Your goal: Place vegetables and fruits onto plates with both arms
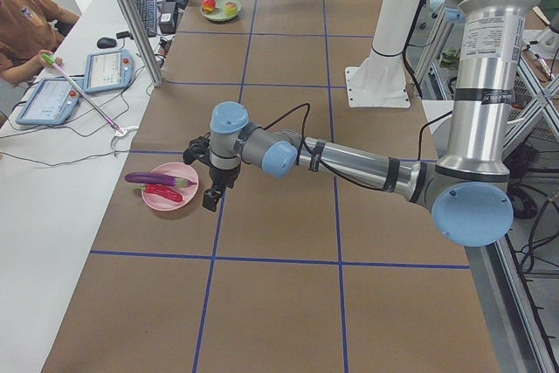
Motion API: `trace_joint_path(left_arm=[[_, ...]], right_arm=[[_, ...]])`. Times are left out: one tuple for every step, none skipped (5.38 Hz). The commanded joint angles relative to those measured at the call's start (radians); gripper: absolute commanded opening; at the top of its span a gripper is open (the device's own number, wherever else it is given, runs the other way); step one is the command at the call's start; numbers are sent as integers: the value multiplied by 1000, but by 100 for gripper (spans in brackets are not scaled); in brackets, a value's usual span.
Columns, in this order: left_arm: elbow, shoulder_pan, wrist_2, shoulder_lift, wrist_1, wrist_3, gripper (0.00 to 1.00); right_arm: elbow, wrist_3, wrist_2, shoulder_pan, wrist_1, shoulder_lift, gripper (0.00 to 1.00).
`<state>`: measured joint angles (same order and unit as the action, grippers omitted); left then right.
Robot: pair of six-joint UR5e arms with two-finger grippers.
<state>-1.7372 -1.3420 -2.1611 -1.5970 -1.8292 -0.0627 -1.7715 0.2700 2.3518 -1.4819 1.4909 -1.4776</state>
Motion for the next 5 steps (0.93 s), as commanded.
trace_joint_path(left_arm=[[1,-6,16,81,-45,-8,100],[7,-3,106,112,-41,-9,100],[5,-22,80,126,-4,-8,100],[-2,-134,-127,121,90,6,100],[-7,-188,-178,115,179,99,100]], right_arm=[[-5,-3,-5,-1,-8,-55,100],[1,-3,1,-1,-8,-73,100],[7,-6,26,-3,-8,-99,100],[9,-8,46,-3,-4,-121,100],[11,-8,59,-12,5,-124,100]])
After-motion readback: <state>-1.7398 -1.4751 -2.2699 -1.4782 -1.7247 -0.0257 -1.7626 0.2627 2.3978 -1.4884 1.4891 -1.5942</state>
